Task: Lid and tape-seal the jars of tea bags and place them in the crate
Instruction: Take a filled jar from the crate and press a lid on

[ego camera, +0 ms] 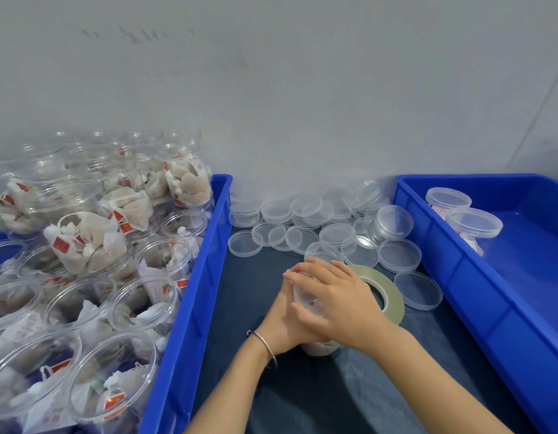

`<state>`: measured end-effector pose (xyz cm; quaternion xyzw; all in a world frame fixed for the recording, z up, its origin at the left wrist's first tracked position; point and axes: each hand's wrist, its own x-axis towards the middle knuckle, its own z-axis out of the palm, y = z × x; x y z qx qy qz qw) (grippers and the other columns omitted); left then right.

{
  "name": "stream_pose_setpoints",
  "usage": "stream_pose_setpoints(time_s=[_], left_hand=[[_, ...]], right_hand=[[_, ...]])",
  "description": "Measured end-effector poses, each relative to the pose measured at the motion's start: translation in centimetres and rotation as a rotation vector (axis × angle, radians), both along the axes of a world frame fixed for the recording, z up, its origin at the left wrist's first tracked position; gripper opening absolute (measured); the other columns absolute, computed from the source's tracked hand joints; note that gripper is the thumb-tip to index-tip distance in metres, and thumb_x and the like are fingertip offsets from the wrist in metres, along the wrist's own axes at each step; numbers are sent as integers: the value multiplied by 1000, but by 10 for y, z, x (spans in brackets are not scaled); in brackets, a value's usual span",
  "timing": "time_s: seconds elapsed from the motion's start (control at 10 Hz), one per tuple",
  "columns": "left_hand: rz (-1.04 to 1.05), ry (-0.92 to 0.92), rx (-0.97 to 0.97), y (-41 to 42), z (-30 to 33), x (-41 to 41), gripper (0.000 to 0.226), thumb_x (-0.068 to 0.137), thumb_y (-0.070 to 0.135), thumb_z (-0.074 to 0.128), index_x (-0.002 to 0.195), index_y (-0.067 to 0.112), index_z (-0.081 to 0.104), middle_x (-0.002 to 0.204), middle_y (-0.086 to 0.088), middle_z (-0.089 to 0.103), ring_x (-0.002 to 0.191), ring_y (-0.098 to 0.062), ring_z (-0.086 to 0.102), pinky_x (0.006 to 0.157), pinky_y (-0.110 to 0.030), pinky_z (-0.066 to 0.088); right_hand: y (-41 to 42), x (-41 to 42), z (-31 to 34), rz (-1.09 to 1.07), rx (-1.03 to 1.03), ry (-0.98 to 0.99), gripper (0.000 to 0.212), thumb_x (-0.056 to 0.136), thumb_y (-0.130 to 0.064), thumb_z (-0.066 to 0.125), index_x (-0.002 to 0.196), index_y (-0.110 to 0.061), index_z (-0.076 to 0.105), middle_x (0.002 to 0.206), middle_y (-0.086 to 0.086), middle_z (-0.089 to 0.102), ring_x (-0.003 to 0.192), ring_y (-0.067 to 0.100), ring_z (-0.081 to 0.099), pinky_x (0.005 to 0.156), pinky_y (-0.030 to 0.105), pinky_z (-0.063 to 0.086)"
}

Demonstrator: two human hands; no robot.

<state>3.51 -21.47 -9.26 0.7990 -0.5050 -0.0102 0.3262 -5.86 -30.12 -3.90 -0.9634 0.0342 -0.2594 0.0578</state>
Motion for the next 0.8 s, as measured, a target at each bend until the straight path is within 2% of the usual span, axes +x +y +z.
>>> stream_pose_setpoints(time_s=[0.1,0.2,0.3,0.4,0.5,0.6,0.7,0.8], left_hand=[[18,103,41,1,-5,3,90,72,4,79,144,2,26,148,-15,36,111,2,40,77,6,30],[9,206,-25,1,-19,-2,82,77,7,75,143,3,27,146,-14,41,122,-3,42,79,8,29],[134,-152,-33,2,-20,-5,56,88,43,53,135,19,34,123,18,59,110,7,33,89,9,19],[86,-468,466,0,7,-10,53,65,70,50,105,37,51,72,33,57,94,5,40,89,-10,26],[233,-899,523,5,-10,-18,50,50,45,82,92,23,65,72,13,64,71,-5,58,78,-24,37],[19,156,-518,-16,0,-7,63,54,20,77,111,7,53,87,13,55,74,8,55,75,-11,43],[-113,27,-213,-27,-3,-6,53,62,18,76,106,8,48,94,9,52,84,2,51,79,-13,39],[-133,383,-239,-17,0,-14,38,63,26,67,94,25,47,85,12,58,79,0,57,72,-21,49]], right_hand=[[-3,0,-1,19,-11,-19,37,76,-40,61,109,-28,71,113,-12,67,113,13,60,93,32,47],[4,2,-6,-74,-76,-74,36,78,-42,53,101,-25,73,105,-10,69,100,16,66,73,31,53],[15,7,-10,-238,-106,-117,31,78,-40,50,91,-23,73,96,-8,70,90,18,67,61,31,48],[32,16,-13,-448,-112,-85,19,77,-34,60,80,-19,70,84,-4,67,80,21,65,56,32,43],[30,15,-7,-437,-94,9,30,78,-44,54,90,-21,69,89,-3,65,86,22,62,61,34,45],[-5,2,6,-74,46,308,46,84,-58,39,127,-46,48,131,-11,44,126,12,37,89,28,39],[-24,-9,9,106,130,343,41,88,-51,51,128,-51,48,139,-9,39,131,10,33,95,26,40],[-16,-10,1,-9,-45,82,32,78,-45,64,109,-41,67,120,-1,60,106,21,58,67,27,52]])
